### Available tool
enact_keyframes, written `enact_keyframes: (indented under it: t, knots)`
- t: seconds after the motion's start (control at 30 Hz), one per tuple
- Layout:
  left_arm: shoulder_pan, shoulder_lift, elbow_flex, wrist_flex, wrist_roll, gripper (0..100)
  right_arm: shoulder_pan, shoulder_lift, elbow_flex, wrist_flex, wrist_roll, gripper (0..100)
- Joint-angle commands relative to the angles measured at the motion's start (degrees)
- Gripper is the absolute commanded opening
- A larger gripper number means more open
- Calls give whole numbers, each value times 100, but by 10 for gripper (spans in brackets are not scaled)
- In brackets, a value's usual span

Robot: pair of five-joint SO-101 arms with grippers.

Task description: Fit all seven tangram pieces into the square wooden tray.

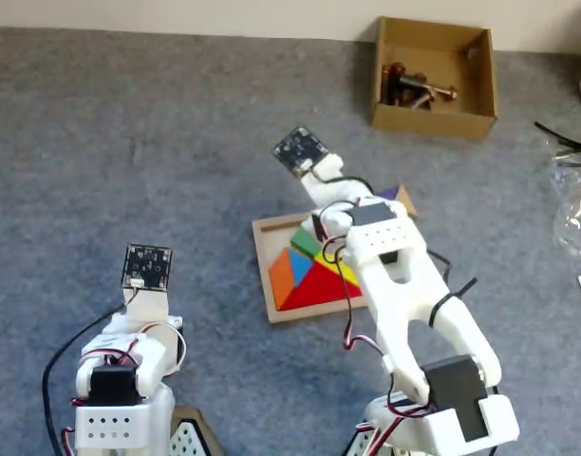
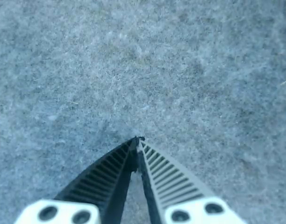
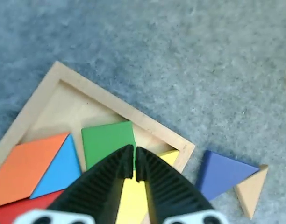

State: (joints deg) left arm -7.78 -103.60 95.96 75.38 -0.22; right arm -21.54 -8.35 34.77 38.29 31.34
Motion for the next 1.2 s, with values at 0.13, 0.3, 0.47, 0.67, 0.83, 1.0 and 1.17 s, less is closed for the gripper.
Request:
enact_keyframes:
  t: [0.13, 0.3, 0.47, 0.67, 0.83, 1.0, 1.17]
  knots:
    - [-75, -75, 127, 26, 26, 7, 101, -321, 321, -330, -70, 6]
    - [-75, -75, 127, 26, 26, 7, 101, -330, 716, -760, -70, 6]
    - [-75, -75, 127, 26, 26, 7, 66, -330, 840, -804, -79, 6]
    - [-75, -75, 127, 26, 26, 7, -48, -330, 989, -813, -79, 6]
    - [-75, -75, 127, 26, 26, 7, -136, -347, 989, -813, -97, 6]
    - [-75, -75, 127, 26, 26, 7, 22, -400, 945, -787, -114, 6]
    - [-75, -75, 127, 26, 26, 7, 488, -400, 831, -778, -501, 7]
